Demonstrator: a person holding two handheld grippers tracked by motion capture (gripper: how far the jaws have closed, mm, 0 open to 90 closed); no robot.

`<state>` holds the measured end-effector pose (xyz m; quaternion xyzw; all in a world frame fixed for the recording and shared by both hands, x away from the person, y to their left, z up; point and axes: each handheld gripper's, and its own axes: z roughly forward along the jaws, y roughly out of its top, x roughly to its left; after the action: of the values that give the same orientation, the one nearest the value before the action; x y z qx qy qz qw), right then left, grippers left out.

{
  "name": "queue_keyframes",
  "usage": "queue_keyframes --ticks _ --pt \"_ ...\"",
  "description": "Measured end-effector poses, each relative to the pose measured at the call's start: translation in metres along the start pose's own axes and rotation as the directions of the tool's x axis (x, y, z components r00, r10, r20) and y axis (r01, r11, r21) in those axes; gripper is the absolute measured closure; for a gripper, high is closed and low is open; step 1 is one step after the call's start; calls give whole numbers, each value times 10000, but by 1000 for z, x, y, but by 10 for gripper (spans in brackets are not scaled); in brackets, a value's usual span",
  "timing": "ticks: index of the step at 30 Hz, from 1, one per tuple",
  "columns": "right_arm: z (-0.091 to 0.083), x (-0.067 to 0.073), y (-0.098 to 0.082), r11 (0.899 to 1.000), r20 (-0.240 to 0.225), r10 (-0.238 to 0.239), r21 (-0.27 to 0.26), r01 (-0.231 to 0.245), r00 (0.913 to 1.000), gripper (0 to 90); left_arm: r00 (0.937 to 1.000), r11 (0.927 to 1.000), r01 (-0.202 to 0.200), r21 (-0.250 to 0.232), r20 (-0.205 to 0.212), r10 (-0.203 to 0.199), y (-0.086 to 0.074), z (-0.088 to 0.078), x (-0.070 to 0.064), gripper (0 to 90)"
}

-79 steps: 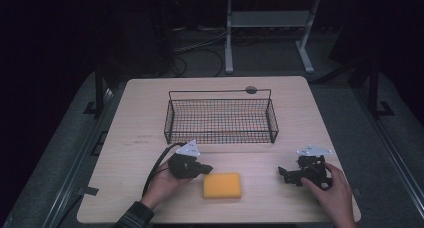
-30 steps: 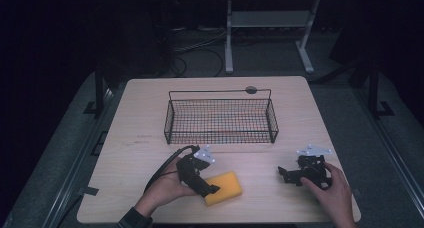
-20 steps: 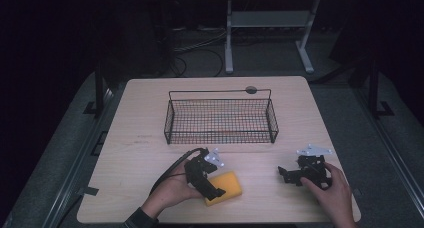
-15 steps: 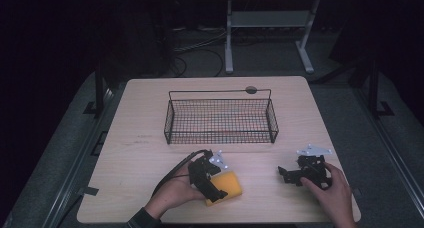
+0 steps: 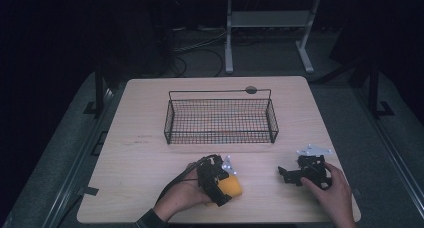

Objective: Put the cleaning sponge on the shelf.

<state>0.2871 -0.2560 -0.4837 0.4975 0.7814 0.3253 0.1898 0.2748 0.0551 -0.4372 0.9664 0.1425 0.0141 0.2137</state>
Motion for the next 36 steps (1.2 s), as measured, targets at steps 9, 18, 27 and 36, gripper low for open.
queue_keyframes --ticks 9,18,27,36 --pt "0 0 0 10000 2 1 2 -1 10000 0 9998 9997 -55 252 -183 59 1 6 -1 138" --pt "0 0 0 10000 0 0 1 0 10000 0 9997 9988 -55 496 -245 68 -1 11 -1 161" --pt "0 0 0 10000 0 1 0 -1 10000 0 9997 9991 50 422 -227 -41 -3 9 1 222" --pt "0 0 0 10000 0 1 1 -1 10000 0 9996 9994 249 238 -131 -246 -4 4 4 224"
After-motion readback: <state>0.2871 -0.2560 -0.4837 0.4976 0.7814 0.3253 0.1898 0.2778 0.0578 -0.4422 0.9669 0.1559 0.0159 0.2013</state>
